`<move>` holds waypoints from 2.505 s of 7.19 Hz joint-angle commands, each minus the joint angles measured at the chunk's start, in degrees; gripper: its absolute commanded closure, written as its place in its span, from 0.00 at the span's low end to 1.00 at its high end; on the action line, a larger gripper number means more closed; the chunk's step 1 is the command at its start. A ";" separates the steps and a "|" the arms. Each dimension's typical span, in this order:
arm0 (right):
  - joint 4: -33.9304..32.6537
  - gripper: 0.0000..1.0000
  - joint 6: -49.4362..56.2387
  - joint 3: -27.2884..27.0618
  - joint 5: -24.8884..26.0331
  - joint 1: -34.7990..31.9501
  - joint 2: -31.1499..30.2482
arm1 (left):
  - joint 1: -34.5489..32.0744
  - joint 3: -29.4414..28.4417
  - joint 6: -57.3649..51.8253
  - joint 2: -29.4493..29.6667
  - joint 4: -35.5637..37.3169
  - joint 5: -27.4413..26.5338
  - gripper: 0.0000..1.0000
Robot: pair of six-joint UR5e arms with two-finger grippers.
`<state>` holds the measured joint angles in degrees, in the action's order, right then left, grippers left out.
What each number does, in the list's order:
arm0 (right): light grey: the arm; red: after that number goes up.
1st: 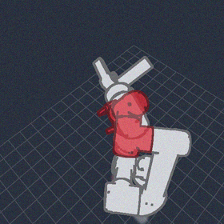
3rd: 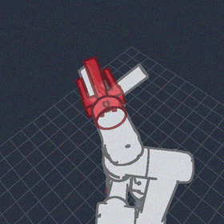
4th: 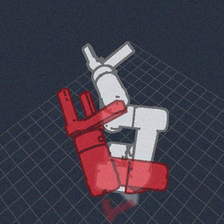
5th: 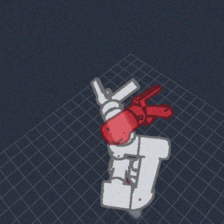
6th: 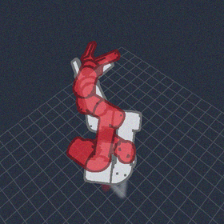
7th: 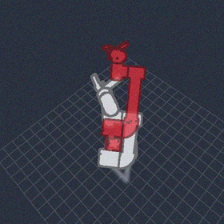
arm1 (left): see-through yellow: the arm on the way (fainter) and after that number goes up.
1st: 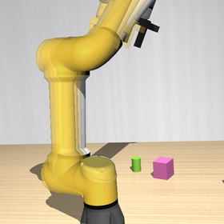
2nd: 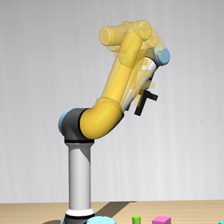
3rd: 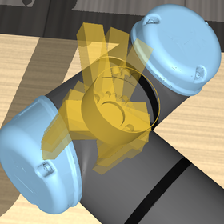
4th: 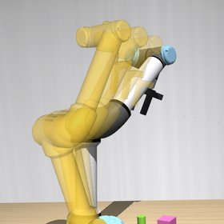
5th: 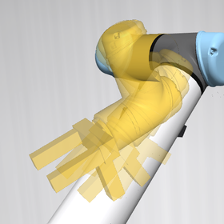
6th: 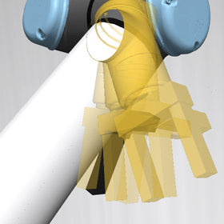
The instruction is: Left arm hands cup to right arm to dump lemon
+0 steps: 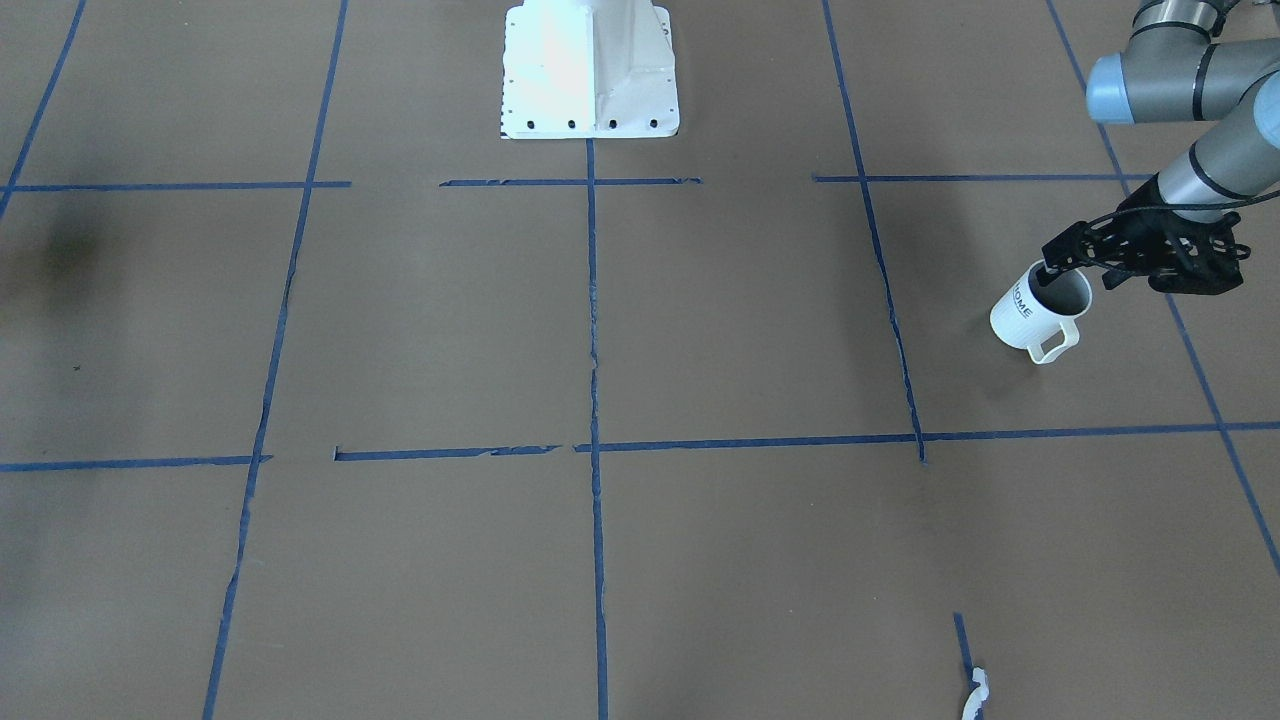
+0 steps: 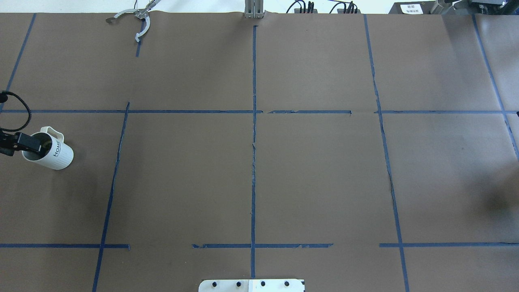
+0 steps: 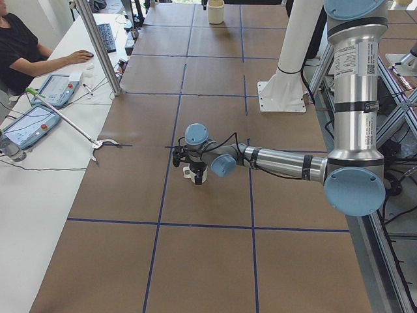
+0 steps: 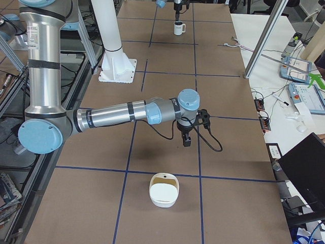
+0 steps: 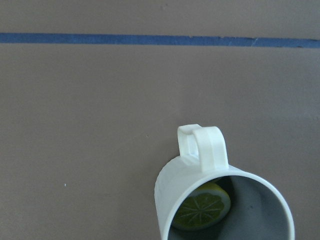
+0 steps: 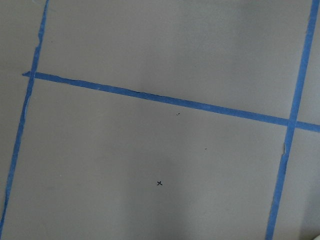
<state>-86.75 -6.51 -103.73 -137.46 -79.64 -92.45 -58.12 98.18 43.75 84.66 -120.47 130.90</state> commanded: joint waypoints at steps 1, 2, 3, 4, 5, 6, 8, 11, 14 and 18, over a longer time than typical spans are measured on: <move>0.00 0.00 0.01 0.11 0.00 0.01 -0.01 | 1.34 -0.62 1.08 -0.37 -0.11 -0.64 0.41; 0.00 0.00 -0.08 0.11 0.00 0.01 -0.01 | 1.34 -0.80 0.90 -0.37 -0.11 -0.64 0.91; -0.09 0.00 0.01 0.11 0.00 0.01 -0.01 | 1.34 -0.28 1.16 -0.46 -0.29 -0.47 1.00; 0.00 0.00 0.01 0.11 0.00 0.01 -0.01 | 1.26 0.25 1.17 0.41 -0.03 -0.64 1.00; 0.00 0.00 0.01 0.11 0.00 0.01 -0.01 | 0.91 0.25 1.17 1.03 -0.02 -0.82 1.00; 0.09 0.00 0.01 0.11 0.00 0.01 -0.01 | -0.49 0.43 1.34 2.69 0.50 -0.65 1.00; 6.10 0.00 -11.48 -1.11 0.17 2.54 0.60 | -2.08 2.00 11.13 12.75 8.71 -0.56 1.00; 33.07 0.00 -43.06 -0.86 15.23 19.73 1.83 | 2.20 7.62 21.37 29.91 32.24 -0.82 1.00; 36.39 0.00 -52.81 -1.47 25.53 28.46 11.30 | 9.32 6.33 41.90 42.30 39.94 -6.09 1.00; 36.39 0.00 -50.54 -7.01 66.63 51.64 17.11 | 9.52 -8.75 53.09 61.65 45.59 -5.57 1.00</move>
<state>-50.37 -58.08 -110.18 -81.60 -35.00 -77.50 -48.72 95.55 92.80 140.50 -75.18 125.23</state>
